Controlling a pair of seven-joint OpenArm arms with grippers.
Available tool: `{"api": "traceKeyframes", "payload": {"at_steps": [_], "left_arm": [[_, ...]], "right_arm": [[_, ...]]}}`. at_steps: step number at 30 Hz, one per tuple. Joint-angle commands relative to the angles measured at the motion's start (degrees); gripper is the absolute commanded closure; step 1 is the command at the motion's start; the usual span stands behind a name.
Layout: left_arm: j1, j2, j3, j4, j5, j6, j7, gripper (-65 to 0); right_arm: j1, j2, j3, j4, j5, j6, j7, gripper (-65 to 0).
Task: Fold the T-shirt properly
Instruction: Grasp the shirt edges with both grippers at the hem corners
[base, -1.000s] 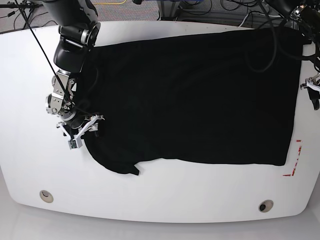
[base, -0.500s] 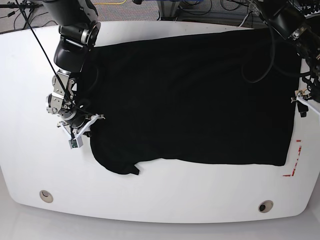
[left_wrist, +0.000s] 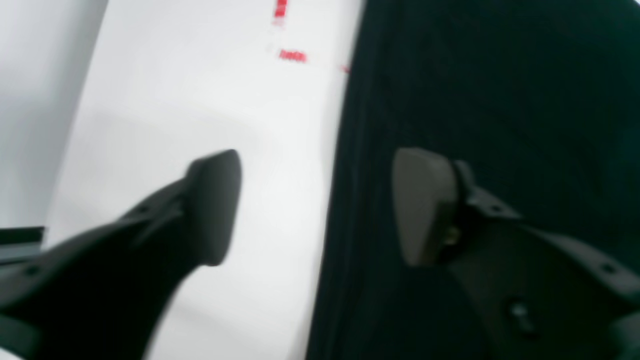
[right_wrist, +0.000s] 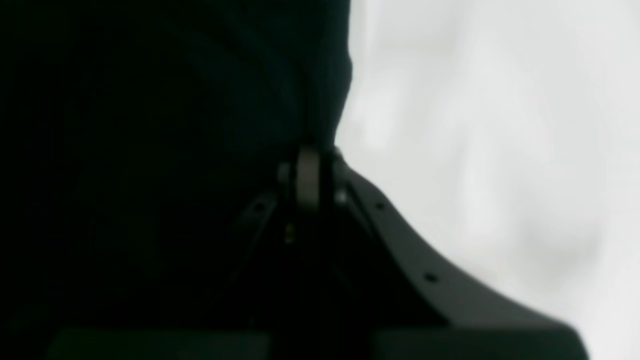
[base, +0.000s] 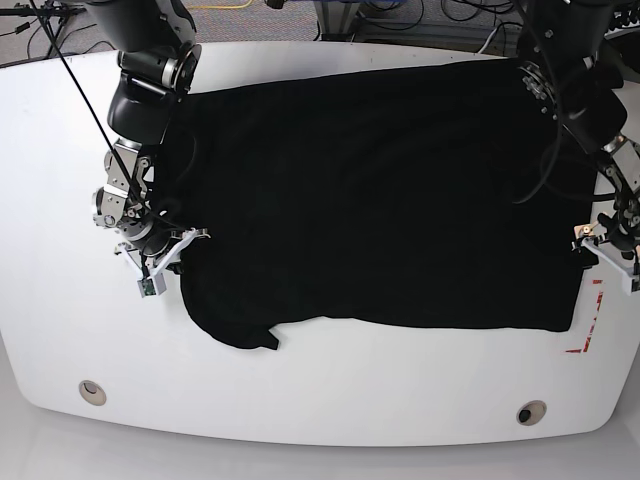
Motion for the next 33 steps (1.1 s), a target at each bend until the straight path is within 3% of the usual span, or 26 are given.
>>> {"api": "traceKeyframes", "payload": {"at_steps": [1,4,7,18,33], "left_arm": [[-3.8,-2.4,1.1,-5.2,-0.5,1.7,-3.6,-55.4],[-5.5,-3.8,2.7,-12.2,-0.7,5.5,-7.1,-58.7],[-7.7,-4.3,3.7,-17.1,-0.7,6.8,-10.0,-58.6],[-10.0,-4.3,4.0,-24.3,-0.8,6.8,-12.5,-58.6],[-10.0,1.8,4.1,-24.4,-0.6,6.8,-13.3,-56.1]], "right_arm": [[0.6,0.5,0.0,0.7,-0.3,0.6,-0.7,0.0],[0.1,0.5,0.0,1.4,-0.3,0.6,-0.6,0.0],[-0.1,0.5,0.0,2.3,-0.3,0.7,-0.7,0.0],[-0.2,0.4,0.0,3.1,-0.3,0.8,-0.8,0.0],[-0.2,0.4,0.0,3.1,-0.3,0.8,-0.8,0.0]]}}
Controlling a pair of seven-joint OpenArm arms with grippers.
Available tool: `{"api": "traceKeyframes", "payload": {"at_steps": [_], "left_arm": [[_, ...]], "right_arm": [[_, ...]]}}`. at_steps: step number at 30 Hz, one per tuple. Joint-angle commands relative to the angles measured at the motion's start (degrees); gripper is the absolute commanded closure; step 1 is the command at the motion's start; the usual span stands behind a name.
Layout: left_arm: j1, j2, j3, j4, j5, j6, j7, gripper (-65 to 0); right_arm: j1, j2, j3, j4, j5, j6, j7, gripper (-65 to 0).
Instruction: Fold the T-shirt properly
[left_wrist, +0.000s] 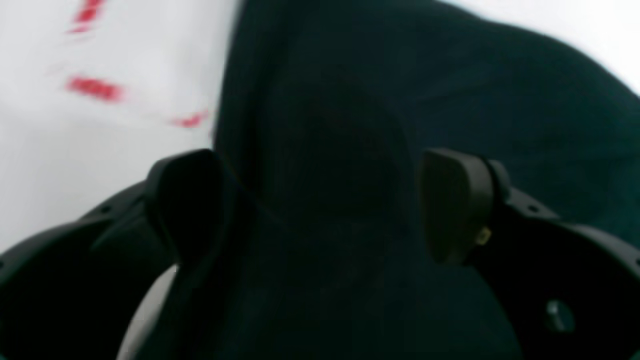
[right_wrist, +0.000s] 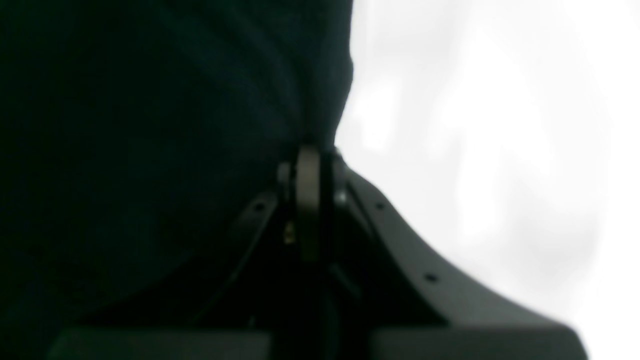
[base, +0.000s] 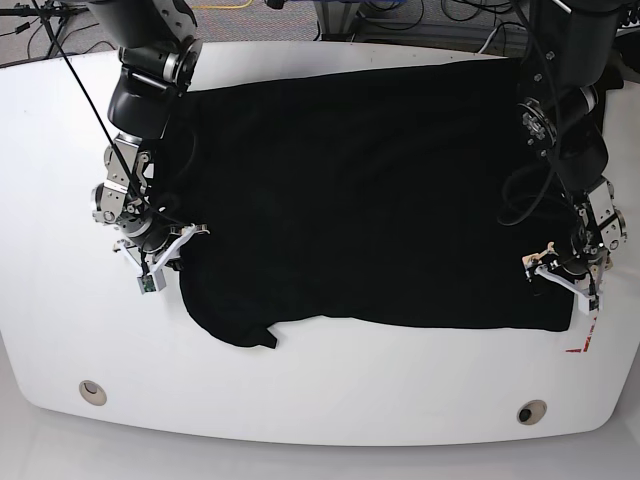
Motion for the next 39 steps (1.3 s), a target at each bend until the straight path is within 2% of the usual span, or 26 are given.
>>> {"api": "traceKeyframes", "payload": {"at_steps": [1,2,5,7,11,13,18,21,23,32,39], "left_arm": [[-0.8,-0.2,0.2,0.4,-0.4,-0.5,1.4,-53.5],[-0.7,0.0,0.2,0.4,-0.4,-0.5,1.4,-52.4],[-0.6,0.6,1.5,0.4,-0.3,-0.5,1.3,-41.0],[-0.5,0.6,2.5,0.4,-0.4,-0.5,1.3,-31.8],[-0.3,0.6,3.7,0.5,-0.4,-0.5,1.0,-7.8],[0.3,0.6,4.3,0.6,-0.4,-0.6,1.0,0.0],[1.1,0.6,6.2,1.9,-0.5,-2.0,1.3,-0.4],[1.7,0.8,6.2,6.1,-0.5,-5.7,2.4,-0.1],[3.4,1.4,6.2,10.0,-0.5,-7.7,5.0,-0.1],[12.7,5.4,6.1,40.1,-0.5,-11.9,17.2,-0.1],[16.7,7.8,6.2,58.5,-0.5,-13.0,22.1,-0.1]], "right_arm": [[1.1,0.5,0.0,0.9,-0.3,0.4,-0.2,0.0],[1.1,0.5,0.0,0.9,-0.3,0.4,-0.2,0.0],[1.1,0.6,0.0,0.9,-0.3,0.4,-0.2,0.0],[1.1,0.6,0.0,0.9,-0.3,0.4,-0.2,0.0],[1.1,0.6,0.0,0.9,-0.3,0.4,-0.2,0.0],[1.1,0.6,0.0,0.9,-0.3,0.4,-0.2,0.0],[1.1,0.6,0.0,2.2,-0.3,0.4,-0.2,0.0],[0.3,0.5,0.0,5.2,-0.3,0.4,-1.0,0.0],[-0.7,0.5,-0.2,8.0,-0.3,0.4,-2.9,0.0],[-4.8,0.4,-0.2,24.9,-0.3,0.5,-12.2,0.0],[-6.3,0.4,-0.2,35.1,-0.3,0.5,-17.2,0.0]]}}
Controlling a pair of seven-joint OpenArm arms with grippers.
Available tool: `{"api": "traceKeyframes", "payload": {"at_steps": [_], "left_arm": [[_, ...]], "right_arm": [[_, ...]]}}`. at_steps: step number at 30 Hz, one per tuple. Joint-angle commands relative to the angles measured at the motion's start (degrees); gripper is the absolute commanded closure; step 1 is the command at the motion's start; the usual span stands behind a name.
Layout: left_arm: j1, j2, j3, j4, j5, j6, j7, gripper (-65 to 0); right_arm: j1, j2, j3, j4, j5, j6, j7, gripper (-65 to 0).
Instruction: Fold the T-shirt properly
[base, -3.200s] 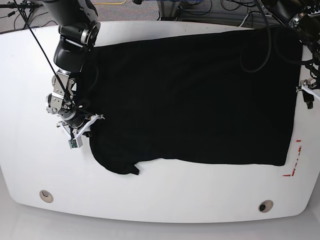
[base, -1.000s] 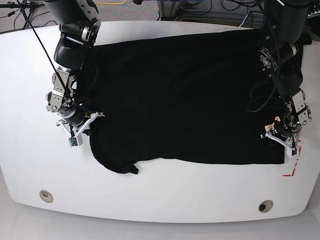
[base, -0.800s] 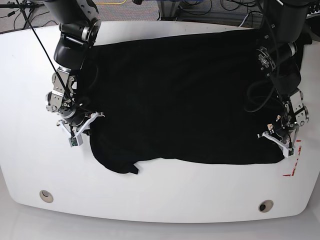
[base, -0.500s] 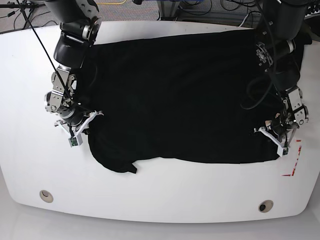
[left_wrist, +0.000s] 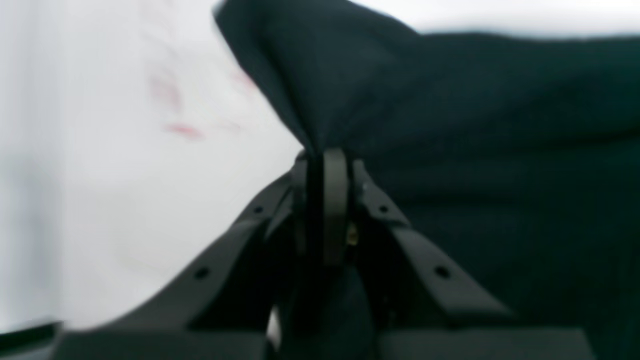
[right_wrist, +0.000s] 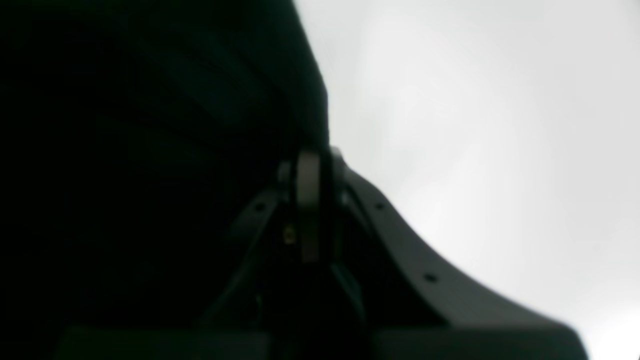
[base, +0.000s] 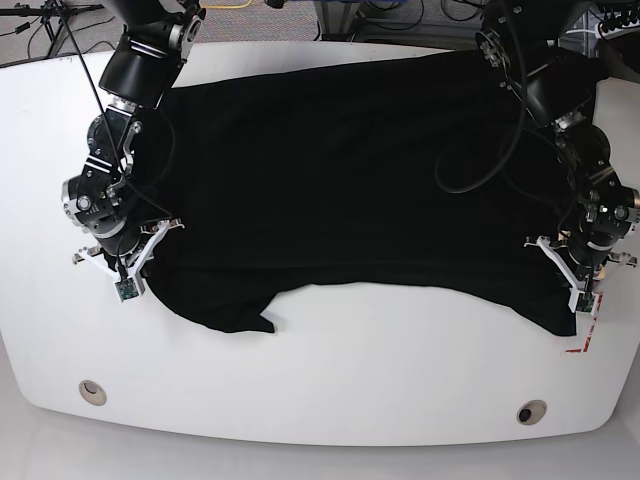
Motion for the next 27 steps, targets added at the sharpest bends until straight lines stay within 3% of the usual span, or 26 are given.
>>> {"api": "traceKeyframes", "payload": {"at_steps": [1,7,14,20,27], "left_arm": [[-0.6,0.6,0.0,8.3,-0.4,0.5,0.6,-0.1],[-1.4,3.9,-1.1,21.7,-0.4,2.9,4.5,-0.1],[-8.9,5.5,-1.1,25.8,-0.1,4.4,9.2,-0.1],[-20.0,5.2,-1.1,26.0,-0.2,8.5,14.4,-0.1],[-33.5,5.1,3.2,26.0,1.1,10.6,15.5,-0.3]], "right_arm": [[1.6,0.8,0.2,4.6,0.1,-0.3,-0.7,0.0],[4.5,1.2,0.0,8.8,-0.2,-0.3,-2.3,0.0],[11.5,2.7,-0.1,9.0,-0.3,-0.3,-3.3,0.0],[18.8,5.8,-3.8,8.1,-0.3,-0.3,-3.3,0.0],[28.3,9.8,-8.9,7.6,-0.3,-0.4,-4.4,0.0]]}}
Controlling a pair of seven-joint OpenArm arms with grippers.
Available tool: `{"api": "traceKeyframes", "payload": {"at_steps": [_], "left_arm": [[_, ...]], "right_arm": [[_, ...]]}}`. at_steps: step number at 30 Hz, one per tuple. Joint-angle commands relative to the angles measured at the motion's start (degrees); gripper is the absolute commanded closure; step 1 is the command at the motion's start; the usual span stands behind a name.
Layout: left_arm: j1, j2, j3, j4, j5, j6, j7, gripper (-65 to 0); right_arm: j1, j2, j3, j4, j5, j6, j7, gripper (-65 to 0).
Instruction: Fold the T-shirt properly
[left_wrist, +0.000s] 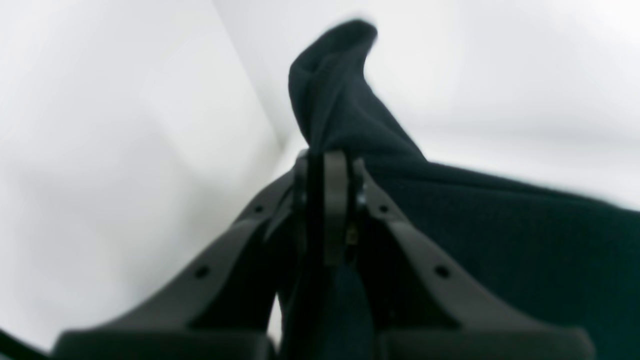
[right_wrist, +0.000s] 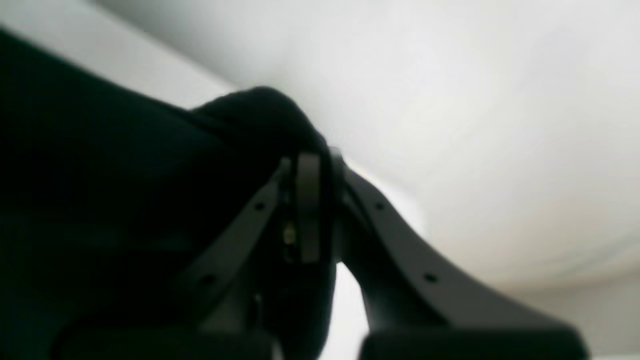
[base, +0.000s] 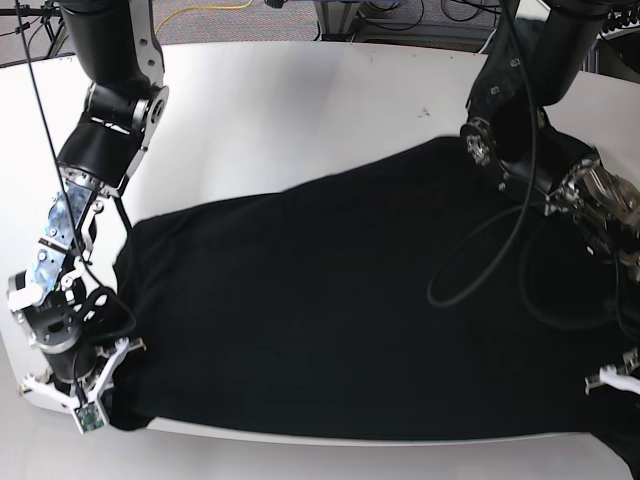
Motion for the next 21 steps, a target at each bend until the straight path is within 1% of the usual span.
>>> {"api": "traceKeyframes", "payload": {"at_steps": [1,5,6,12,17,21], "left_arm": [[-7.1,-0.6,2.8,1.0,1.3,0.3,-1.7,-0.4],[-14.6,-1.7,6.0,0.5,2.6,0.2,-1.7,-0.4],[-17.3,-2.1,7.4,0.4,2.6,0.3,-1.7,-0.4],[-25.6,-2.1,10.4,-0.9,2.7,0.3,-1.1,-0.4],[-26.7,-2.1,10.6,-1.0,2.7,0.0,1.2,-0.4],[-24.1,-2.1,10.6,-0.8,2.6,0.0,1.8,-0.4]], "right_arm": [[6.8,2.8,-1.6,1.0,-0.6,-0.6,-0.9,0.0],[14.1,5.2,-5.0,0.9,-0.3,-0.5,-3.8,0.0],[16.9,6.3,-6.4,0.9,-0.2,-0.5,-4.5,0.0],[27.7,9.0,-12.6,0.9,-0.1,-0.5,-6.8,0.0],[33.9,10.4,-15.5,0.9,-0.1,0.7,-9.0,0.0],[34.9,10.5,-15.5,1.1,-0.6,0.7,-10.8,0.0]]}}
